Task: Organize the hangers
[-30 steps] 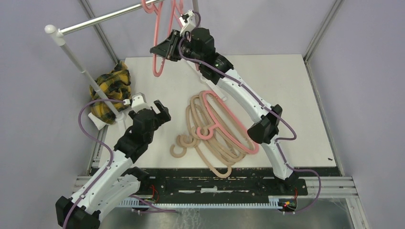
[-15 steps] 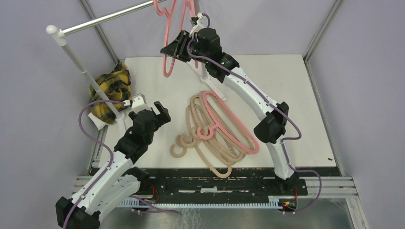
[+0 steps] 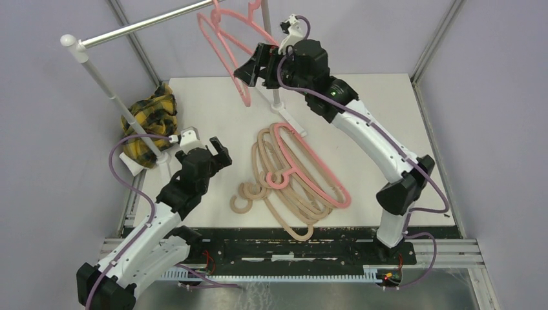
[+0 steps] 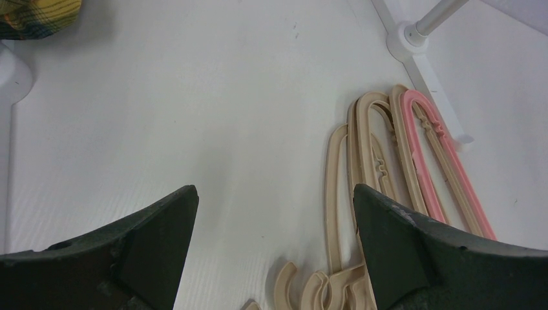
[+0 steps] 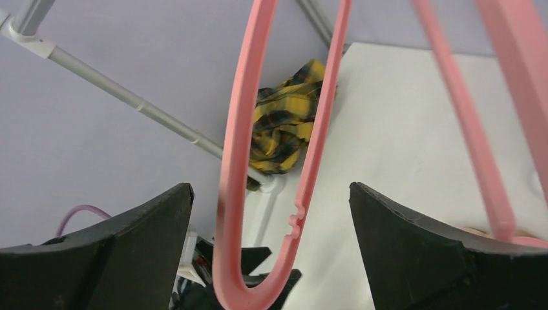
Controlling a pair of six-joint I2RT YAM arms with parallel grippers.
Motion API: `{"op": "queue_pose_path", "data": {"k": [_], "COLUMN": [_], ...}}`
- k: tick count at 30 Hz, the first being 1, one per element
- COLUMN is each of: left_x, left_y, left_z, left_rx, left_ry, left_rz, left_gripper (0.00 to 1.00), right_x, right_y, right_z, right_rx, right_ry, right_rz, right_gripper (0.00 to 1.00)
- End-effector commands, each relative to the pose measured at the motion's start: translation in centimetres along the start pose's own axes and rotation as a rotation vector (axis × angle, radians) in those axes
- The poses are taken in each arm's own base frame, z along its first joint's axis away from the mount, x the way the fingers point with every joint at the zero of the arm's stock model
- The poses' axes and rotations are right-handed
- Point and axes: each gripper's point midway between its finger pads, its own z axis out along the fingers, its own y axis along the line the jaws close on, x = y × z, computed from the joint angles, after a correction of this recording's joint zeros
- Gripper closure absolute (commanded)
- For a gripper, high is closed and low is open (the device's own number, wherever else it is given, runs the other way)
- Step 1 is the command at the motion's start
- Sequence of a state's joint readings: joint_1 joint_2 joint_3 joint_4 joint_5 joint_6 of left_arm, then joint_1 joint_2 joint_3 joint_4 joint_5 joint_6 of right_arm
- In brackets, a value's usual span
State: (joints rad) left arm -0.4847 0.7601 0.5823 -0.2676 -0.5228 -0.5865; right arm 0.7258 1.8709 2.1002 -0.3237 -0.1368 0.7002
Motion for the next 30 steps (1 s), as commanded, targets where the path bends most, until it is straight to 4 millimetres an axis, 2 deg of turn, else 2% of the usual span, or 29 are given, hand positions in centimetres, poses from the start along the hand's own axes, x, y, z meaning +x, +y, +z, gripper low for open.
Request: {"op": "queue_pose_path", "data": {"k": [1,5,8,12,15,18,21,25,27,30], "left_x": [-0.6,-0.2,-0.1,0.2,0.3,0.3,0.5,0.8,0.9,1.0], "left_y": [0.1,0.5,1.0,1.3,1.3,1.3,1.5,1.4,1.3,1.3], "left_z": [0.2,0.4,0.6,0.9,1.1,1.1,1.2,1.4,1.5,1.5], "left_rx": [-0.021,-0.042,-0.075,-0.096,-0.099,-0.105,-0.112,-0.113,-0.111,-0.113], "left_ry": [-0.03,-0.017,-0.017,-0.011,-0.005,-0.001,0.003,0.014,0.018,0.022], "left_rz": [-0.011,0.002,0.013,0.022,0.027,0.037,0.042,0.045,0.047,0.051], "left_gripper": [0.04,0.03,0.03,0.02,0.01,0.0,0.0,0.0,0.0,0.0], "right_x": [-3.8,-4.4,-4.4,-2.4,1.3,7.3,14.2,22.1,24.7,26.7], "right_y": [0.0,-0.8,-2.7,-5.1,-7.1,-10.0,-12.7,-15.3,-16.6,-18.5], "right_z": [-5.3,-9.4,-12.7,-16.2,-17.7,-18.4,-18.8,-19.3,-19.4,-19.2], "right_rx": [0.085,0.189,0.327,0.429,0.463,0.492,0.484,0.443,0.45,0.48], "right_ry": [-0.107,-0.16,-0.168,-0.115,0.003,0.173,0.352,0.554,0.626,0.678], "right_rz": [-0.2,-0.349,-0.46,-0.53,-0.555,-0.571,-0.54,-0.502,-0.508,-0.531], "right_gripper": [0.01,0.01,0.01,0.01,0.03,0.05,0.09,0.16,0.2,0.21]}}
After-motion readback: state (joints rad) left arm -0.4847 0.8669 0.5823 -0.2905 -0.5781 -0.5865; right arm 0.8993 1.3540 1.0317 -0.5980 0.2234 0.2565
